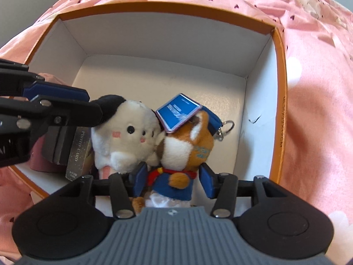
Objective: Organize objects
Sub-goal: 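Open both tools to release the plush toys and withdraw them, then grasp the cream glasses case with the left tool while the right tool grasps the brown cardboard box, then lift the cream glasses case upright and the brown cardboard box off the bedspread, then carry the glasses case and brown cardboard box over the orange box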
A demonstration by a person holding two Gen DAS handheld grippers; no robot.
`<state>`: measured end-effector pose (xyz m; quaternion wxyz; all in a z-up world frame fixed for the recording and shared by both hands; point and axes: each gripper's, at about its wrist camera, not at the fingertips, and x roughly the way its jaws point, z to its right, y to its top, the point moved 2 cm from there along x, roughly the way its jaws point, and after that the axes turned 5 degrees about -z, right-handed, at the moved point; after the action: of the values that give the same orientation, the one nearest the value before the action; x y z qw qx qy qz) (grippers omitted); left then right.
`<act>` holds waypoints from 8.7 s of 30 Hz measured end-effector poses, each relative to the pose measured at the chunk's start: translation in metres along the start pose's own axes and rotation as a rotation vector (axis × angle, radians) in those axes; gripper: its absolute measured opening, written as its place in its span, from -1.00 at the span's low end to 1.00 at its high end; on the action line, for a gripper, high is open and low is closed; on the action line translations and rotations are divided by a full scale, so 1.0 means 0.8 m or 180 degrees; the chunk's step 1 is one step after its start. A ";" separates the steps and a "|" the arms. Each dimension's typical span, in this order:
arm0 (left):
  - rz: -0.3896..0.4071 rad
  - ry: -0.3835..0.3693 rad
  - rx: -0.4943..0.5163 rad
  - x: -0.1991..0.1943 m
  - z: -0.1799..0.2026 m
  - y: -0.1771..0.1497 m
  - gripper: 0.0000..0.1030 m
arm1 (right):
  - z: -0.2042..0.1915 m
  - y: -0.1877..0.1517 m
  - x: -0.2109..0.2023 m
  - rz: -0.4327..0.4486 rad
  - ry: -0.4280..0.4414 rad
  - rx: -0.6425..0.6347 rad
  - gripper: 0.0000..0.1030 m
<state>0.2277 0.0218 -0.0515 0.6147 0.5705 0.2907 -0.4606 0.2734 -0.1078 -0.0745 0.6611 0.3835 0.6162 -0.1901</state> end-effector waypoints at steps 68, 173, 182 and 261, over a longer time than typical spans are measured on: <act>0.0824 0.0825 0.1381 -0.146 -0.011 -0.189 -0.05 | -0.085 -0.224 -0.051 -0.0089 0.0459 0.0928 0.43; -0.0671 -0.0318 -0.2039 0.026 -0.030 -0.204 -0.21 | -0.059 -0.199 -0.010 -0.0058 0.1008 0.0971 0.01; -0.0612 -0.0491 -0.2022 0.027 -0.023 -0.202 -0.22 | -0.060 -0.194 -0.001 -0.0042 0.0970 0.0982 0.01; -0.0079 0.0447 0.1008 -0.103 0.053 0.012 -0.36 | -0.022 -0.037 -0.184 0.1191 0.0680 0.0230 -0.02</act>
<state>0.1956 -0.0002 0.0331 0.4895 0.6874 0.2637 -0.4672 0.2156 -0.1464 0.0597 0.6017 0.5325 0.5937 -0.0444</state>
